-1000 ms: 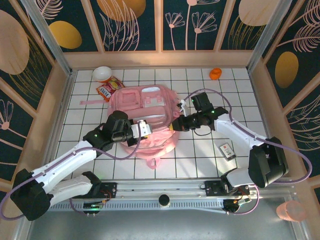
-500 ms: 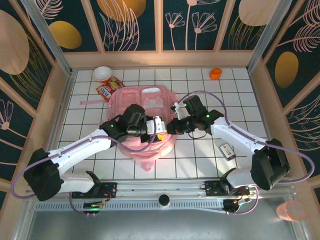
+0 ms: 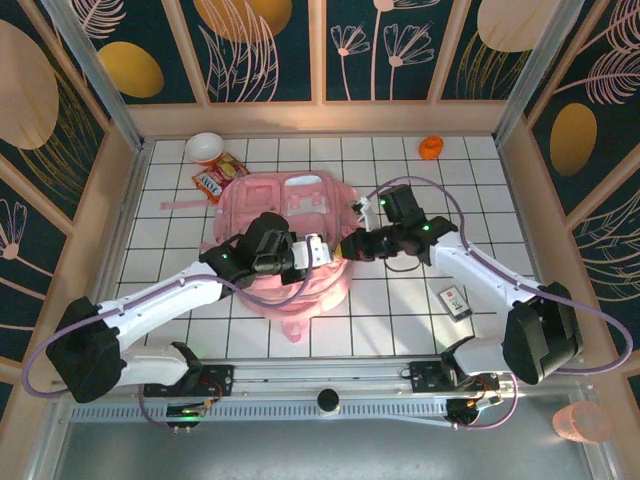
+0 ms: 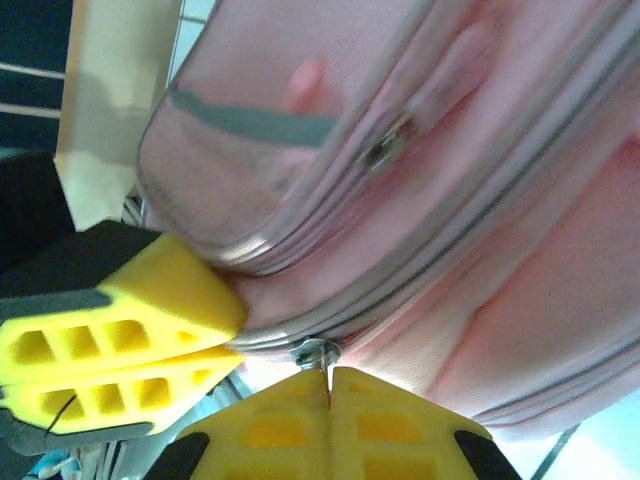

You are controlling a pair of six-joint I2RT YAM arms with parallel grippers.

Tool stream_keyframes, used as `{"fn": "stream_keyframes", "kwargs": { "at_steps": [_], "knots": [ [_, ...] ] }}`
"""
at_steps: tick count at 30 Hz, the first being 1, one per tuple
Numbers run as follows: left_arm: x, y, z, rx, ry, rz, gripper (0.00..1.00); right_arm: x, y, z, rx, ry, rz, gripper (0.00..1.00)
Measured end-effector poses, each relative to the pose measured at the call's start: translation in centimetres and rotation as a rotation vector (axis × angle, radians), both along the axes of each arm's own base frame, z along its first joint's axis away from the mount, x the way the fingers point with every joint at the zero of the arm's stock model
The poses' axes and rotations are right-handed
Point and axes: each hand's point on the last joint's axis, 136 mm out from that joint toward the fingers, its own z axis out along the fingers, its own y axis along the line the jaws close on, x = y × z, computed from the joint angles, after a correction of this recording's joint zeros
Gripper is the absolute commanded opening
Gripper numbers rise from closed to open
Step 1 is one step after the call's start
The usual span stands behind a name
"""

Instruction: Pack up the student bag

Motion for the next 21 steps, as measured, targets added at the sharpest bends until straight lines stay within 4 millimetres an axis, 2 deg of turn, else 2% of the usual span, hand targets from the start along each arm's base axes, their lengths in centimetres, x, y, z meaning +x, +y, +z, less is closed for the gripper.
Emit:
{"fn": "stream_keyframes", "kwargs": {
  "at_steps": [2, 6, 9, 11, 14, 17, 18, 21],
  "knots": [
    [-0.5, 0.4, 0.0, 0.002, 0.005, -0.003, 0.00, 1.6, -1.3, -0.1, -0.013, -0.025, -0.050, 0.00],
    [-1.7, 1.4, -0.1, 0.010, 0.022, -0.011, 0.00, 5.9, -4.9, -2.4, -0.077, -0.032, -0.192, 0.00],
    [-2.1, 1.6, 0.1, 0.008, 0.030, -0.020, 0.00, 7.4, -5.5, -4.1, -0.100, -0.014, -0.220, 0.00],
    [-2.1, 1.6, 0.1, 0.007, 0.031, -0.021, 0.00, 8.0, -5.4, -4.5, -0.102, -0.011, -0.216, 0.00],
    [-2.2, 1.7, 0.1, 0.005, 0.032, -0.018, 0.00, 7.9, -4.5, -3.8, -0.081, -0.046, -0.177, 0.04],
    [-2.4, 1.9, 0.0, -0.010, 0.035, -0.008, 0.00, 7.0, -3.4, -2.2, -0.049, -0.112, -0.121, 0.21],
    [-2.5, 2.0, 0.0, -0.019, 0.036, -0.003, 0.00, 6.6, -3.2, -1.6, -0.035, -0.150, -0.102, 0.26],
    [-2.6, 2.1, 0.1, -0.046, 0.043, 0.015, 0.00, 4.2, -3.1, 0.7, 0.022, -0.289, -0.037, 0.34]
  ]
}}
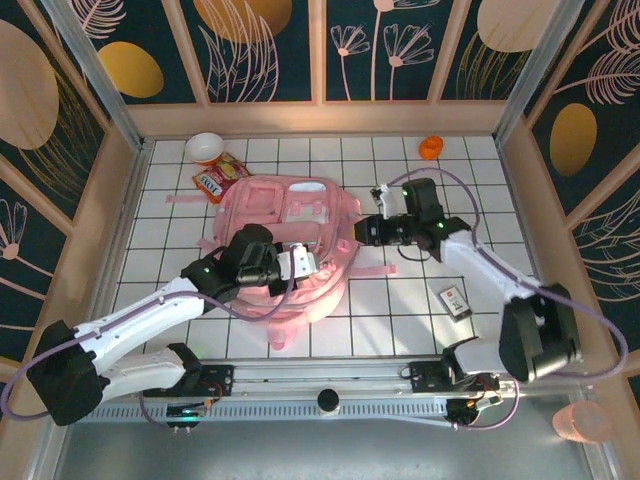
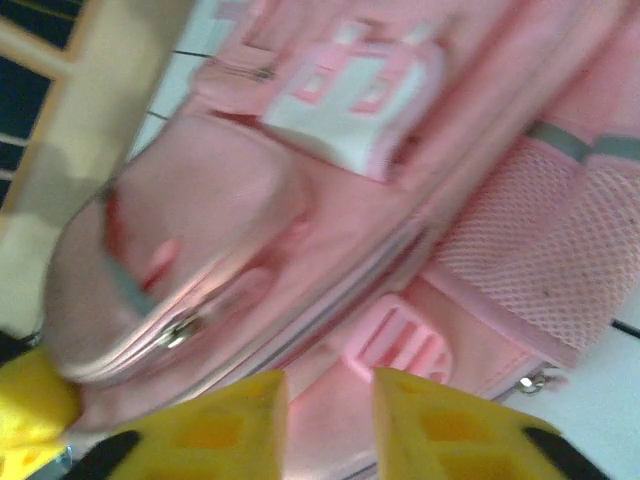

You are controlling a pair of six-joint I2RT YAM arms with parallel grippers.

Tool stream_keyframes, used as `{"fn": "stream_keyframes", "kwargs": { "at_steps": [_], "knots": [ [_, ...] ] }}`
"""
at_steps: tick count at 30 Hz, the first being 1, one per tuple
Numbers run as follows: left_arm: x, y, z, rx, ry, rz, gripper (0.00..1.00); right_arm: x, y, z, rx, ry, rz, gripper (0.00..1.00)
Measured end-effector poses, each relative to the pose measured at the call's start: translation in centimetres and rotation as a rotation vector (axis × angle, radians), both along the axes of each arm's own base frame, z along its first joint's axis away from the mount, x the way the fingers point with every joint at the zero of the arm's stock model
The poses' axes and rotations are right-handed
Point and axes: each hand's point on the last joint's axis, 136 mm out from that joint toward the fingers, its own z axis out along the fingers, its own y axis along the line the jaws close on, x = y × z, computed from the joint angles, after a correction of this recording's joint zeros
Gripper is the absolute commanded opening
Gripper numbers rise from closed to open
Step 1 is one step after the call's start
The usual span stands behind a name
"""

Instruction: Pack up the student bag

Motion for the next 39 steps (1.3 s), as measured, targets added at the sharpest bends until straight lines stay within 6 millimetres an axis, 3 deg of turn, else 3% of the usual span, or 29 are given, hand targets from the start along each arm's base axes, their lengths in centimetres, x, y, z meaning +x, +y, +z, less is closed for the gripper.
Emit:
{"fn": "stream_keyframes", "kwargs": {
  "at_steps": [5, 8, 14, 19, 34, 39],
  "knots": [
    [0.0, 0.2, 0.2, -0.057, 0.013, 0.042, 0.00, -3.5, -0.4, 3.9, 0.054, -0.304, 0.129, 0.44],
    [0.0, 0.3, 0.3, -0.084, 0.015, 0.064, 0.00, -4.9, 0.0, 4.6, 0.049, -0.435, 0.232, 0.46],
    [0.1, 0.2, 0.5, -0.100, 0.024, 0.076, 0.00, -7.7, 2.9, 1.6, -0.028, -0.501, 0.472, 0.45],
    [0.1, 0.2, 0.5, -0.100, 0.025, 0.075, 0.00, -7.5, 3.6, -0.4, -0.063, -0.497, 0.537, 0.44],
    [0.0, 0.1, 0.3, -0.102, 0.036, 0.064, 0.00, -7.7, 6.1, -2.2, -0.029, -0.438, 0.646, 0.35],
    [0.0, 0.0, 0.4, -0.103, 0.039, 0.060, 0.00, -7.2, 6.3, -2.3, -0.027, -0.416, 0.611, 0.25]
  ]
}}
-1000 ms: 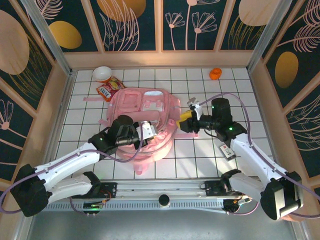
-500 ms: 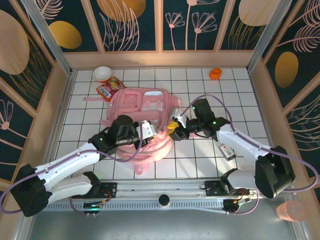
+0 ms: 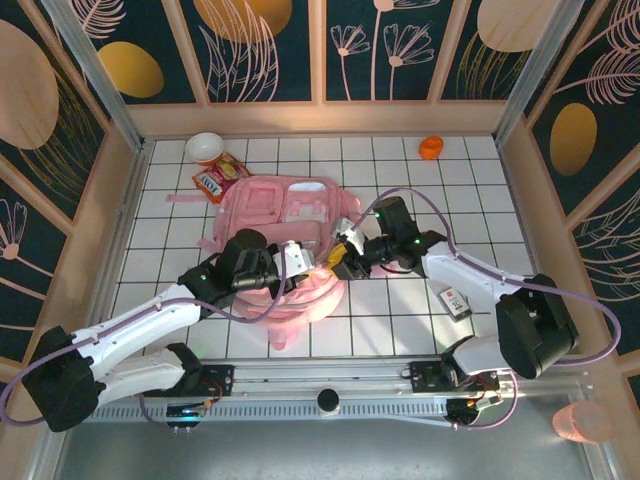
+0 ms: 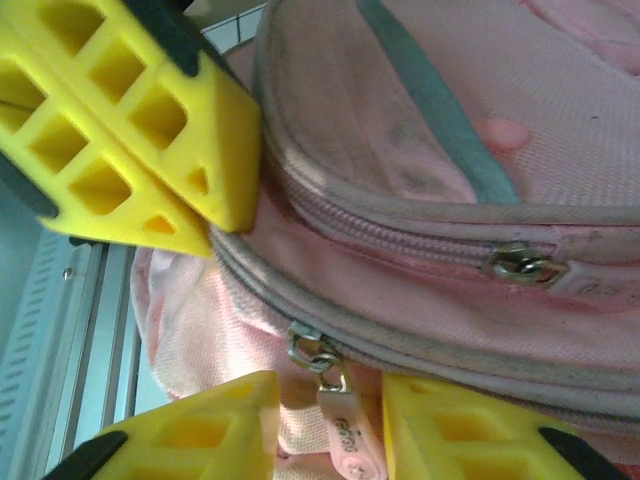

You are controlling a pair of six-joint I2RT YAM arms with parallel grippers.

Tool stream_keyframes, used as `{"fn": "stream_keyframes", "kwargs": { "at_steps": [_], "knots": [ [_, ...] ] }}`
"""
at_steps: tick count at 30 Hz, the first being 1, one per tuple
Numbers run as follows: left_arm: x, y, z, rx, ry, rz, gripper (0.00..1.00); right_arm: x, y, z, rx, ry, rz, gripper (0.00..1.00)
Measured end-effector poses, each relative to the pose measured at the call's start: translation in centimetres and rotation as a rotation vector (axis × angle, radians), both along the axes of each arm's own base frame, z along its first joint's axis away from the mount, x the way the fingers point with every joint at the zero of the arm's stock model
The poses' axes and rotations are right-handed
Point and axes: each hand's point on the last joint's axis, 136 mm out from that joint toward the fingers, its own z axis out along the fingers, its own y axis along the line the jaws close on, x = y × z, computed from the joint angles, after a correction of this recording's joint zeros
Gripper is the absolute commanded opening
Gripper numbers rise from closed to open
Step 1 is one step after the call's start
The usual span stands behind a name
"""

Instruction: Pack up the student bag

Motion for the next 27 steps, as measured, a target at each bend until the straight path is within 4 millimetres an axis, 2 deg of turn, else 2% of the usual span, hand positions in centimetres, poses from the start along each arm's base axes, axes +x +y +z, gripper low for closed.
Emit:
{"fn": "stream_keyframes", "kwargs": {
  "at_steps": [8, 15, 21, 27],
  "knots": [
    [0.3, -0.2, 0.1, 0.000, -0.006, 0.000, 0.00, 0.5, -0.4, 0.0, -0.009, 0.006, -0.064, 0.00],
    [0.7, -0.3, 0.7, -0.005, -0.033, 0.012, 0.00, 2.0, -1.8, 0.7, -0.010, -0.002, -0.143, 0.00],
    [0.6, -0.3, 0.7, -0.003, -0.038, 0.004, 0.00, 4.2, -3.2, -0.4, -0.065, 0.019, -0.253, 0.00],
    [0.2, -0.5, 0.7, -0.011, -0.025, -0.025, 0.00, 7.4, -4.3, -2.5, -0.120, 0.089, -0.394, 0.00]
  ]
}}
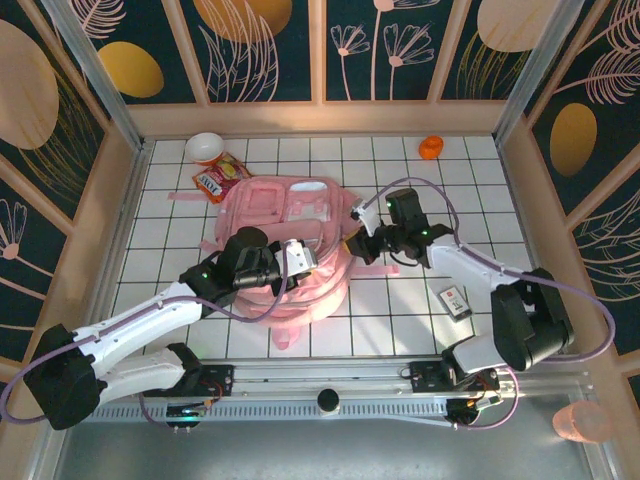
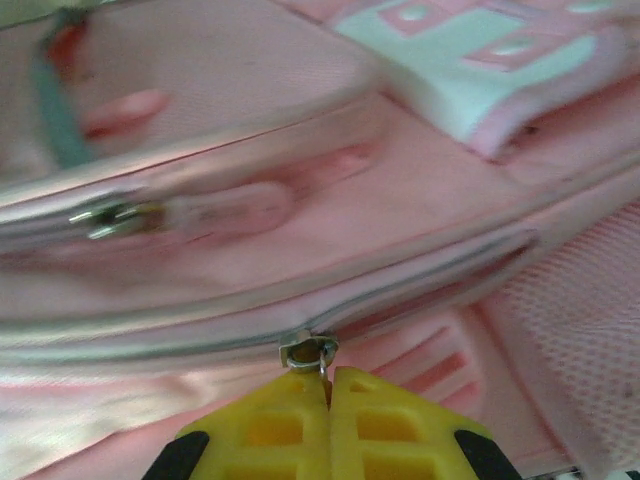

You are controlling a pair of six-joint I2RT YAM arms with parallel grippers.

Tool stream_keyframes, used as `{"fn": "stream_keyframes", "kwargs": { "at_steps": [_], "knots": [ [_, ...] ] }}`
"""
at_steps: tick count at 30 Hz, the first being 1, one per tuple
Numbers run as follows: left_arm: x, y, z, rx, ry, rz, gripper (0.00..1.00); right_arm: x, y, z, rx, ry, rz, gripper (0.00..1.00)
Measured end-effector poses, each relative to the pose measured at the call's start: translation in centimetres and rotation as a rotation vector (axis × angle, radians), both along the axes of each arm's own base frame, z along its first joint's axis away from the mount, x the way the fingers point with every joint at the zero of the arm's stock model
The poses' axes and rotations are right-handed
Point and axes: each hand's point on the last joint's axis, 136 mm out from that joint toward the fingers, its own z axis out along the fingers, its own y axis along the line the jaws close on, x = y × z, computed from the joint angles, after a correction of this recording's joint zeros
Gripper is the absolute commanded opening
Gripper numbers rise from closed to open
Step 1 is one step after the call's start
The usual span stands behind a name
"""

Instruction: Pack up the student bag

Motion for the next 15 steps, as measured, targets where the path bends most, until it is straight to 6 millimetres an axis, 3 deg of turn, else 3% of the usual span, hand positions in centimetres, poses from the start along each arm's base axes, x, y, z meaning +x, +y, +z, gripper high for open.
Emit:
{"fn": "stream_keyframes", "kwargs": {
  "at_steps": [7, 15],
  "knots": [
    [-1.0, -0.4, 0.0, -0.003, 0.047, -0.058, 0.00, 3.3, -0.8, -2.6, 0.002, 0.076, -0.150, 0.00],
    [-0.8, -0.4, 0.0, 0.000, 0.034, -0.055, 0.00, 3.8, -0.9, -2.7, 0.018, 0.100, -0.190, 0.00]
  ]
}}
